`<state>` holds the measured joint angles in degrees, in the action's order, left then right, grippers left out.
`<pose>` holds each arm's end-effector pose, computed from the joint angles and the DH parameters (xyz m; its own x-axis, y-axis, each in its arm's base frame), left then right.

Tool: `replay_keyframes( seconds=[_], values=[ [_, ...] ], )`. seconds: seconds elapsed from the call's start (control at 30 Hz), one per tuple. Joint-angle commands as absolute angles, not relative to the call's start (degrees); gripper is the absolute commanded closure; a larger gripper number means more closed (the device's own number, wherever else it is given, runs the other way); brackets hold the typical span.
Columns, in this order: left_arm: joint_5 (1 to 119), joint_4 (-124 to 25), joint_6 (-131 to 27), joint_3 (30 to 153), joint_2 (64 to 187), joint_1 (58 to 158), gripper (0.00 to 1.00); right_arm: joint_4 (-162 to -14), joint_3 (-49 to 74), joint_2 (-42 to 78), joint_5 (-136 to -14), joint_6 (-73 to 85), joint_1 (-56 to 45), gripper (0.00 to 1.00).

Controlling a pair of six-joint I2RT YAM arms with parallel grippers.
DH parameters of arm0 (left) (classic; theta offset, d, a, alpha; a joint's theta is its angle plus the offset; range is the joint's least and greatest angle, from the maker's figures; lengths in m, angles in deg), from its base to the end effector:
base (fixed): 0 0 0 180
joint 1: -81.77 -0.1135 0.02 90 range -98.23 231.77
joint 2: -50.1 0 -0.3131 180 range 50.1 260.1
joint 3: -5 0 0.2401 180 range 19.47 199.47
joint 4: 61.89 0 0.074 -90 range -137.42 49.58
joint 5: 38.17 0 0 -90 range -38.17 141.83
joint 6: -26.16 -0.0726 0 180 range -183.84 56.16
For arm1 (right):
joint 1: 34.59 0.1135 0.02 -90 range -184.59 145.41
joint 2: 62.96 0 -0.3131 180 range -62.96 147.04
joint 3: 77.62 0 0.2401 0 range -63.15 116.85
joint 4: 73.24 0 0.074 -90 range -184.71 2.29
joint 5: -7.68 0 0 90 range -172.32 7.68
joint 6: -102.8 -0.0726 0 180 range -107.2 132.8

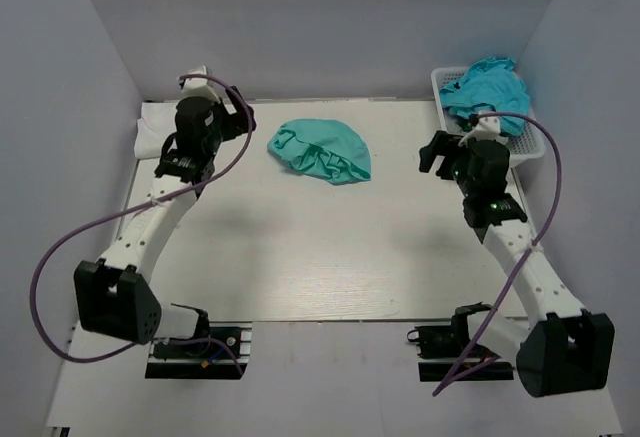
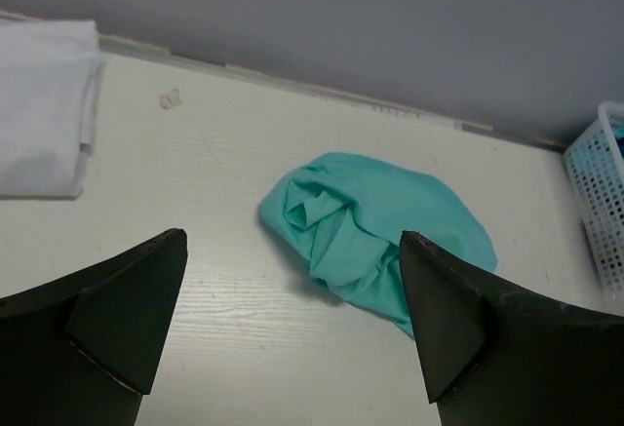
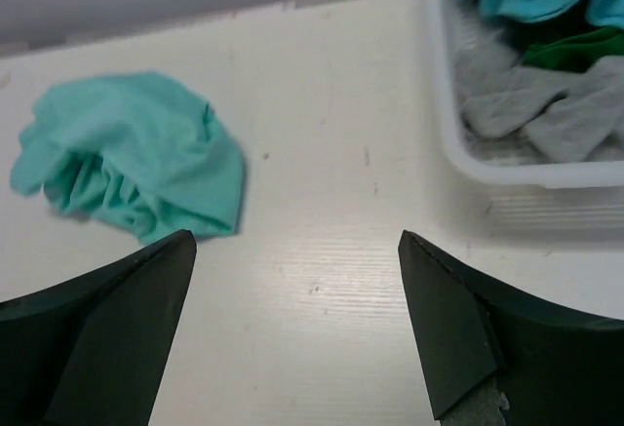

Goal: Fold and stack the t-shirts
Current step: Move the tshirt to the center of the board

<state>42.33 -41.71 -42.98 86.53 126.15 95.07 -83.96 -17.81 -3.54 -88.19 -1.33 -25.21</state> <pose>0.3184 -0.0630 0.4033 -0.2562 -0.3003 -0.9188 -0.0211 0.9520 -0.3053 0.2426 0.0325 0.3585 -0.1869 0.2153 -0.9585 -0.0178 0.9748 0.2224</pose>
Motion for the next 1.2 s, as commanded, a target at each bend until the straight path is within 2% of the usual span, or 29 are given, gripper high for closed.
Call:
replay_keyframes(
  seconds=[0.0, 0.07, 0.1, 0.2, 0.27, 0.3, 0.37, 0.47, 0.53, 0.77, 0.9, 0.93, 1.03, 1.1, 1.13, 1.17],
  values=[
    [48.6, -38.2, -43.1, 91.2, 132.5, 95.0, 0.0, -87.6, -10.4, 2.7, -75.4, 3.7, -25.0, 0.1],
    [48.6, -34.7, -43.6, 96.9, 140.5, 95.0, 0.0, -92.2, -6.1, 9.9, -72.6, 4.3, -25.1, 0.1],
    [48.6, -33.3, -44.6, 99.1, 143.4, 95.5, 0.0, -93.1, -3.6, 11.6, -65.0, 6.2, -24.9, 0.1],
    [49.6, -28.5, -47.6, 109.2, 152.4, 95.5, 0.0, -91.0, -1.6, 17.6, -59.3, 6.6, -23.8, 0.1],
    [49.6, -24.6, -49.4, 117.7, 161.5, 95.5, 0.02, -89.1, -0.1, 21.9, -59.6, 7.4, -22.6, 0.1],
    [49.6, -22.9, -49.4, 121.0, 164.7, 96.0, 0.03, -90.2, 2.0, 24.5, -65.1, 7.7, -22.1, 0.1],
    [51.4, -18.3, -50.0, 130.7, 173.7, 96.0, 0.06, -92.2, 5.1, 28.1, -68.2, 9.3, -20.6, 0.1],
    [53.9, -15.7, -50.0, 139.8, 180.5, 96.0, 0.13, -96.0, 9.7, 33.1, -74.5, 12.1, -18.6, 0.1],
    [57.3, -15.7, -50.7, 141.9, 184.1, 96.0, 0.2, -96.8, 12.2, 35.6, -76.4, 14.8, -17.4, 0.1],
    [63.6, -24.9, -51.2, 134.1, 181.9, 96.0, 0.3, -97.5, 15.9, 43.1, -78.2, 15.1, -14.2, 0.1],
    [68.4, -25.5, -51.2, 133.5, 183.1, 96.0, 0.5, -96.4, 17.7, 46.6, -78.9, 13.9, -13.1, 0.12],
    [69.1, -25.5, -51.2, 133.5, 183.1, 96.0, 0.65, -96.2, 18.1, 47.0, -79.2, 13.9, -12.5, 0.13],
    [70.6, -26.2, -50.7, 134.0, 184.3, 96.0, 1.0, -95.4, 18.6, 48.8, -81.7, 13.2, -11.7, 0.17],
    [71.9, -26.9, -50.7, 133.1, 183.7, 96.0, 1.0, -94.7, 18.9, 50.0, -84.2, 13.2, -11.4, 0.22],
    [71.9, -27.7, -50.7, 132.4, 182.0, 96.0, 1.0, -94.0, 19.0, 50.7, -84.9, 13.2, -11.1, 0.34],
    [72.6, -28.7, -50.7, 131.5, 180.7, 96.0, 1.0, -93.7, 19.5, 50.8, -85.1, 13.2, -11.0, 0.36]
  ],
)
